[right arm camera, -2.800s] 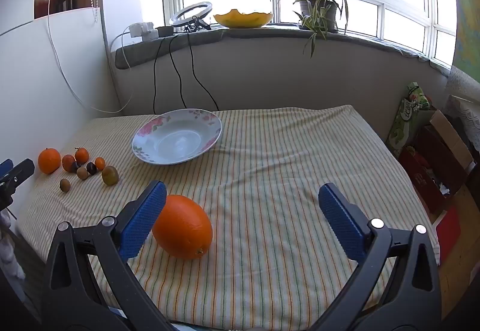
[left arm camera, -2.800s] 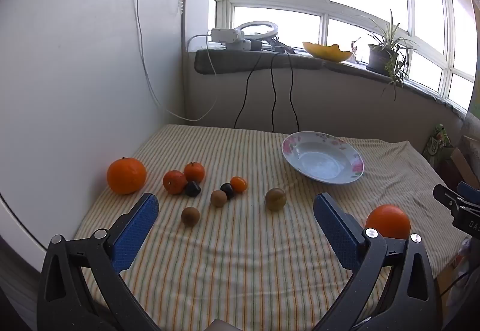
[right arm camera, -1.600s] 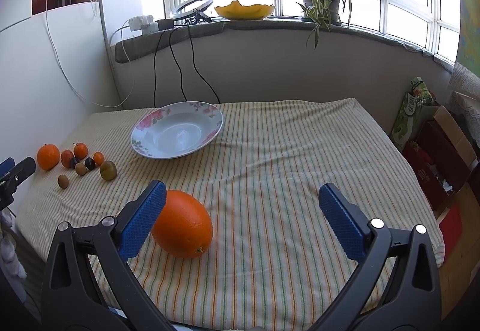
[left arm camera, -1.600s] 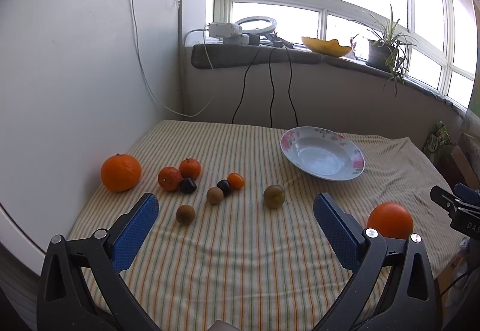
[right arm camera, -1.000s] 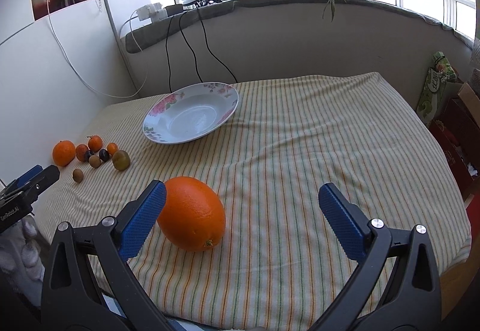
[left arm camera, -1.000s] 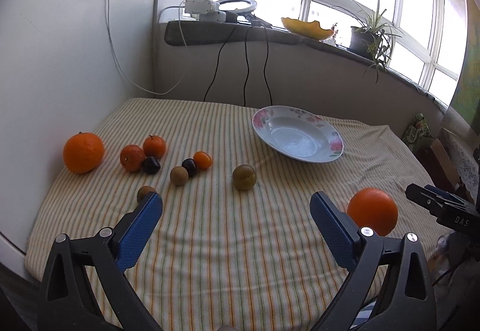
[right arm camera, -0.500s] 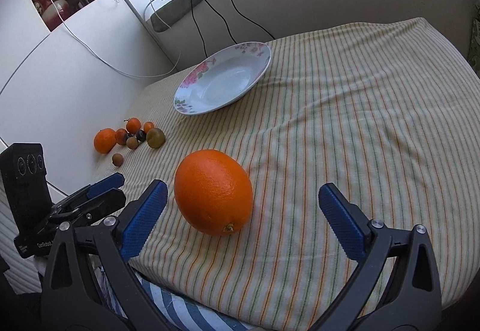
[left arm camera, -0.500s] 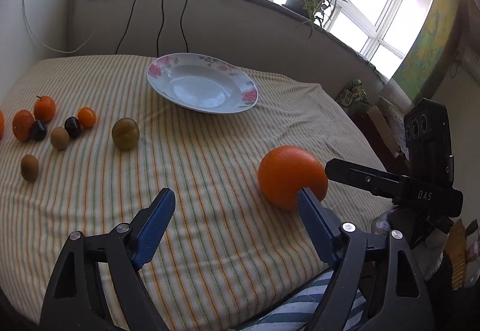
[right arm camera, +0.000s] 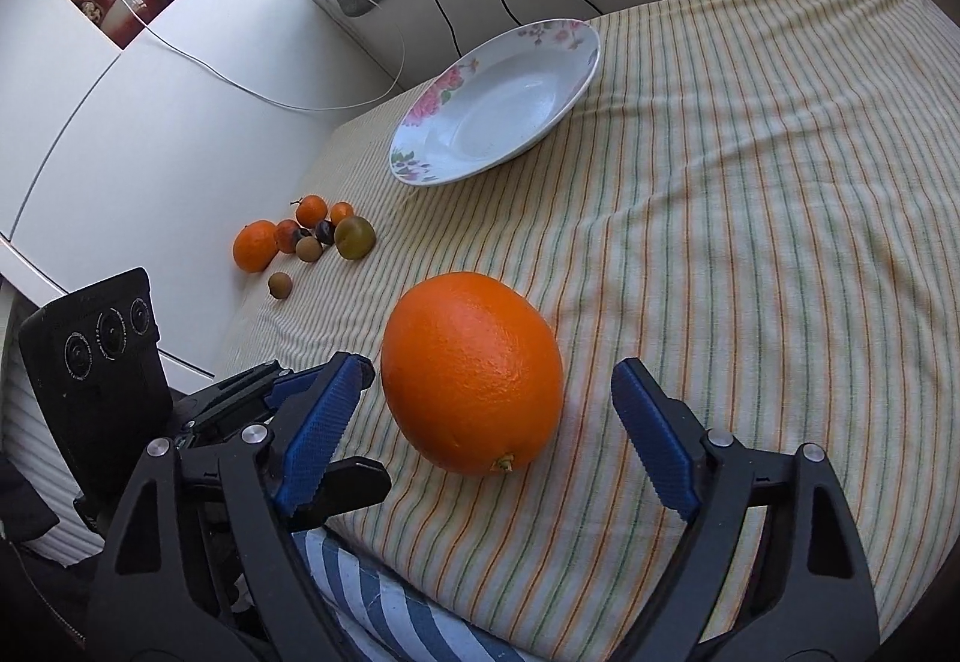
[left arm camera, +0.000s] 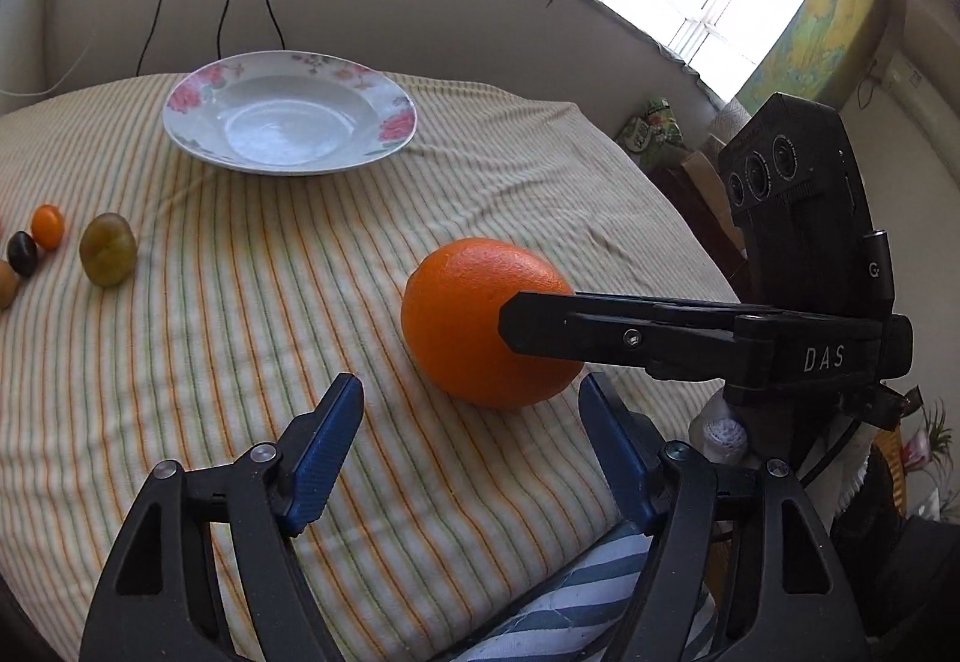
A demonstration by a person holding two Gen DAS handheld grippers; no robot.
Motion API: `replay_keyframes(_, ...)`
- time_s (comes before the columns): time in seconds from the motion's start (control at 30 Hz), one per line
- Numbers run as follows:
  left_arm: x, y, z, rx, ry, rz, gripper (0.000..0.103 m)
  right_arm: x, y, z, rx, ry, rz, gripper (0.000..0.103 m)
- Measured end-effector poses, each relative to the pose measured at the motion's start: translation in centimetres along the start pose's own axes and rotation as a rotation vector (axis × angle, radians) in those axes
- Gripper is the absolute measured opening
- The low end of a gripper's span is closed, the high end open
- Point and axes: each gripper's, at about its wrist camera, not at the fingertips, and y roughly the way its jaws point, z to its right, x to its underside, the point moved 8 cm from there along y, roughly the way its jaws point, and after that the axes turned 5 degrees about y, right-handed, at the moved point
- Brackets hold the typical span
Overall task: Organize fruits
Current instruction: 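Move the right gripper to the large orange and close on it, then lift the large orange with the right gripper and carry it over the plate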
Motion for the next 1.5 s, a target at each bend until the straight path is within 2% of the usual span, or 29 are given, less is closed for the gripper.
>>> replay_keyframes(0.07, -0.2, 1.1, 0.1, 0.001, 0.006, -0.012, 0.07, 0.0, 0.4, -0.1, -0.002, -0.002, -0.015, 0.088)
replay_keyframes(0.27, -0.5, 2.1, 0.0, 0.021, 0.008, -0.032, 0.068, 0.2, 1.4, -0.3, -0.03, 0.003, -0.065, 0.08)
replay_keyframes(0.43, -0.9, 2.8, 0.4, 0.039, 0.021, -0.042, 0.065, 0.5, 2.3, -0.8, -0.042, -0.004, -0.096, 0.071)
replay_keyframes(1.03, -2.0, 2.0, 0.5, 0.039, 0.04, -0.01, 0.063, -0.1, 1.6, -0.8, -0.026, -0.013, -0.093, 0.069)
replay_keyframes(1.5, -6.7, 0.3, -2.3, -0.006, 0.031, 0.073, 0.064, -5.0, 1.7, -3.3, -0.013, -0.105, -0.054, 0.069)
